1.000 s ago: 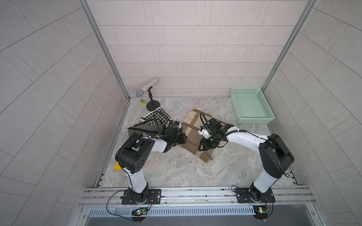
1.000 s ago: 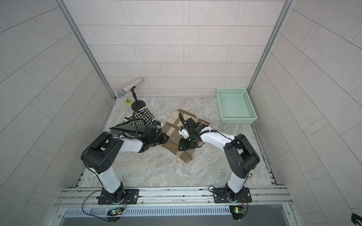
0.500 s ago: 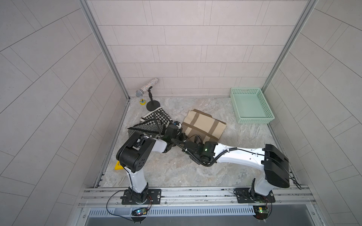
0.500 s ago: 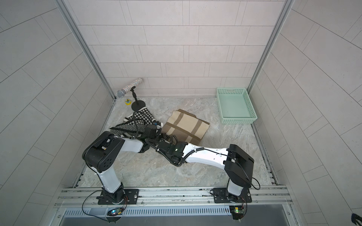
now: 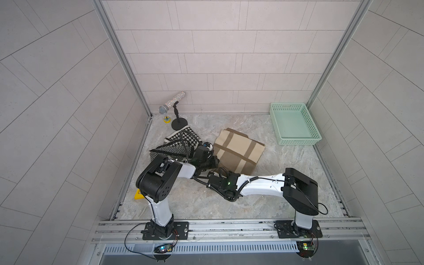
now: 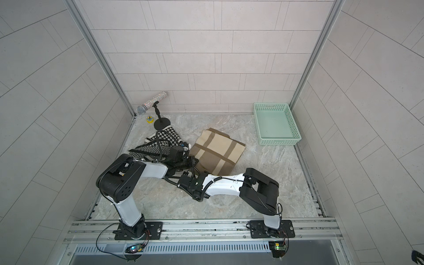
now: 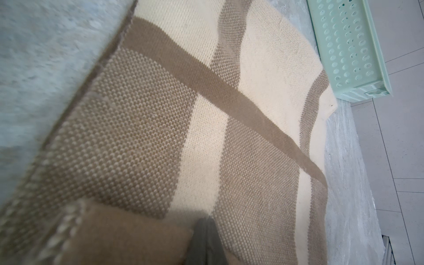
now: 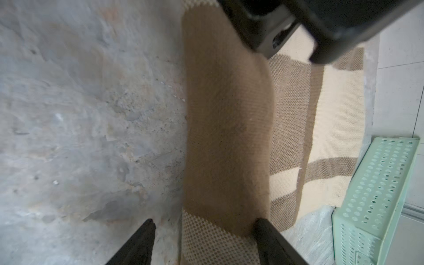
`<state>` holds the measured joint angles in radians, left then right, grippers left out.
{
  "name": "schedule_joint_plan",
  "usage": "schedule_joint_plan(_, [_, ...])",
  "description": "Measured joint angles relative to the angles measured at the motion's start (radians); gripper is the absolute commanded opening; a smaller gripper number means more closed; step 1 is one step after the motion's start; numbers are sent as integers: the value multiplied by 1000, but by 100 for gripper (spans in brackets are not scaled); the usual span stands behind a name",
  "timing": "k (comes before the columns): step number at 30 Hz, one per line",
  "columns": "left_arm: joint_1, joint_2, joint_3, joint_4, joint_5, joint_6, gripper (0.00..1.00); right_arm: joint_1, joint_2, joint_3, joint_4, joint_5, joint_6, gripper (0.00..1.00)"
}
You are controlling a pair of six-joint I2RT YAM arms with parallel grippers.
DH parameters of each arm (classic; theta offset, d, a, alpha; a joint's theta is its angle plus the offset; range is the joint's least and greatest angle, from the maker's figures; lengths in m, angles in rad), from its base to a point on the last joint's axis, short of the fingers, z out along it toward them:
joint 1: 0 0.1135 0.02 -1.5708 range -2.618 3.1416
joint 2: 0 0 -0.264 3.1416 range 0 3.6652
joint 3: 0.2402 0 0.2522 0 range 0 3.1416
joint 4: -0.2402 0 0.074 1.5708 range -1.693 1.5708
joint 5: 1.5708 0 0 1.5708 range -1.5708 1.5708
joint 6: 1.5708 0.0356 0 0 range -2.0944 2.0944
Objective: Roll up the scarf and place it into the basket
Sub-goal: Roll the scarf at the center of the board.
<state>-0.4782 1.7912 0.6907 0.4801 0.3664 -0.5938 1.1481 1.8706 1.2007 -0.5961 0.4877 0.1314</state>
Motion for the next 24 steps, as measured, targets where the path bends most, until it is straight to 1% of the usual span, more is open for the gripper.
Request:
schedule_joint_plan(3, [0,-11,7,-31,0,3,1,-27,10,-12,20,-5,-11,64])
schedule_joint_plan(5, [0,-26,12,-66,-1,7,7,-48,28,-21,35,-6,-19,57])
schedule_joint_plan(8, [0,-50,26,-121,-7,8,23,-69,35,-22,57,-18,-22,47])
schedule_joint_plan(9, [0,-59,31,-136,-11,12,29,-74,37,-23,63,-24,-23,44])
schedule_joint_plan(11, [6,-90,46,-186,-22,4,45,-87,40,-26,77,-40,-19,32])
schedule_joint_plan(14, [19,-155,72,-280,-61,-2,62,-117,40,-31,97,-85,-10,18])
schedule_joint_plan(15, [23,-180,80,-314,-80,3,66,-129,38,-31,100,-106,-2,14])
schedule_joint_plan(18, [34,-282,113,-453,-163,13,78,-179,13,-31,102,-220,27,8])
schedule_joint_plan(20, [38,-364,130,-537,-229,18,87,-227,-11,-32,98,-346,52,4])
schedule_joint_plan(22, [42,-438,134,-587,-274,29,90,-275,-32,-37,98,-488,83,0])
schedule_joint_plan(24, [43,-505,131,-626,-301,36,90,-323,-42,-42,97,-644,121,0])
